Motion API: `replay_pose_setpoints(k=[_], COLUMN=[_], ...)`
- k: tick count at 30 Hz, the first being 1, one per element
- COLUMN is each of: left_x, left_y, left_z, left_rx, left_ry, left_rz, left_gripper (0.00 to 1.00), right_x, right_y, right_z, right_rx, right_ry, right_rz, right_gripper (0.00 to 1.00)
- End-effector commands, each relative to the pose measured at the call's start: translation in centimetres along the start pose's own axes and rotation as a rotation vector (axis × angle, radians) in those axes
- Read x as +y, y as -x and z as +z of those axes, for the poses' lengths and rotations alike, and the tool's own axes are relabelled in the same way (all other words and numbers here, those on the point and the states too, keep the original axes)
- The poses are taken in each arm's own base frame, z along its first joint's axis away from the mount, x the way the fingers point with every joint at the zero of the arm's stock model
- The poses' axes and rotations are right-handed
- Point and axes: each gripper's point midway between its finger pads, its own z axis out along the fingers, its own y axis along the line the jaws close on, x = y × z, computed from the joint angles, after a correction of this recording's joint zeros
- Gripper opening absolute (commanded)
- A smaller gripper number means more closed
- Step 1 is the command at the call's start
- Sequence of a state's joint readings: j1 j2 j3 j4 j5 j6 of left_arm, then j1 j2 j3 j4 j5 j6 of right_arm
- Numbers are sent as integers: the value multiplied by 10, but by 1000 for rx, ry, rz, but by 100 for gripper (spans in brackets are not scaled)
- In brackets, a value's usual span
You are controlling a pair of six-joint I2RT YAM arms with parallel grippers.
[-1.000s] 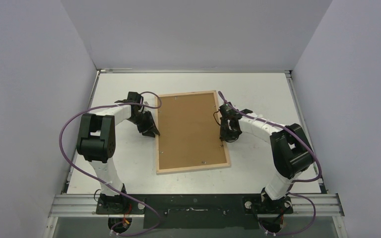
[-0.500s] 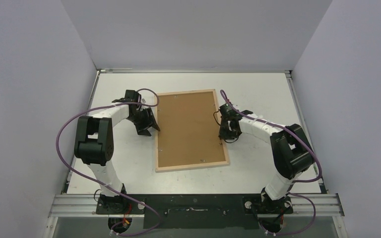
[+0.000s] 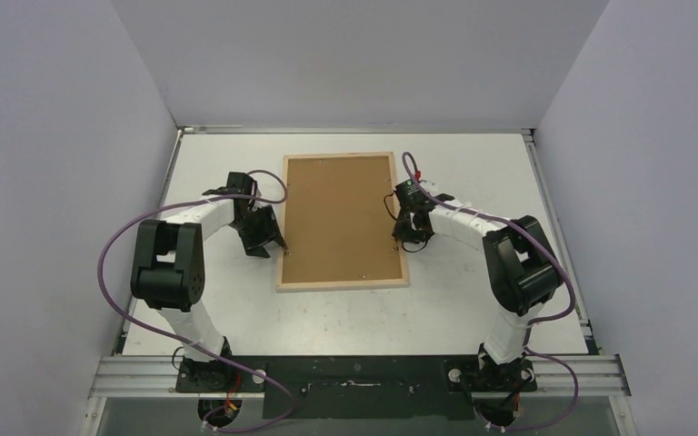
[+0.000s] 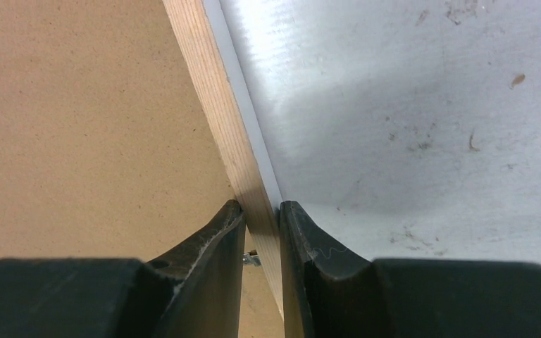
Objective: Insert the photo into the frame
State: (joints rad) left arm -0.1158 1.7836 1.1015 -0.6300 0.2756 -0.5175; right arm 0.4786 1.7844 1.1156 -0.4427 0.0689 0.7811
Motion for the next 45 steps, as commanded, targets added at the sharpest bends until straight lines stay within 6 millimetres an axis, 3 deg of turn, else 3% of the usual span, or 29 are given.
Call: replay_pose_setpoints(k=[1,5,9,11,16,19,25,33,39,45], left_x=[3,9,1,-4,-3,4,4,12,16,16], left_y=[11,9,6,3,-9,-14,-17,-18,-11,-8], left_z=[-15,-18,-21,-21,-15,-12,-9,-6,-5,-3], left_rx=[-82,-92,-111,-111,-73,-64,-38,-29,-33,-33], left_ry=[29,53,-10,-47,-73,-46,-51,-6,35,38], left_rz=[-6,-9,14,28,46,45,53,39,41,43], left_gripper=[52,52,49,48,42,39,34,11,4,3], right_x=[14,6,20,29,62,93,128,127,119,118], right_y=[14,14,26,30,21,-4,-44,-77,-93,-106], right_z=[10,-1,-33,-48,-64,-63,-57,-49,-45,-42], right_rx=[-60,-68,-108,-127,-100,-16,102,203,252,281], right_ry=[-19,-49,34,73,197,312,415,406,388,387], right_rz=[124,125,51,10,-106,-187,-312,-393,-435,-451], right_gripper=[17,38,55,58,52,41,37,36,35,33])
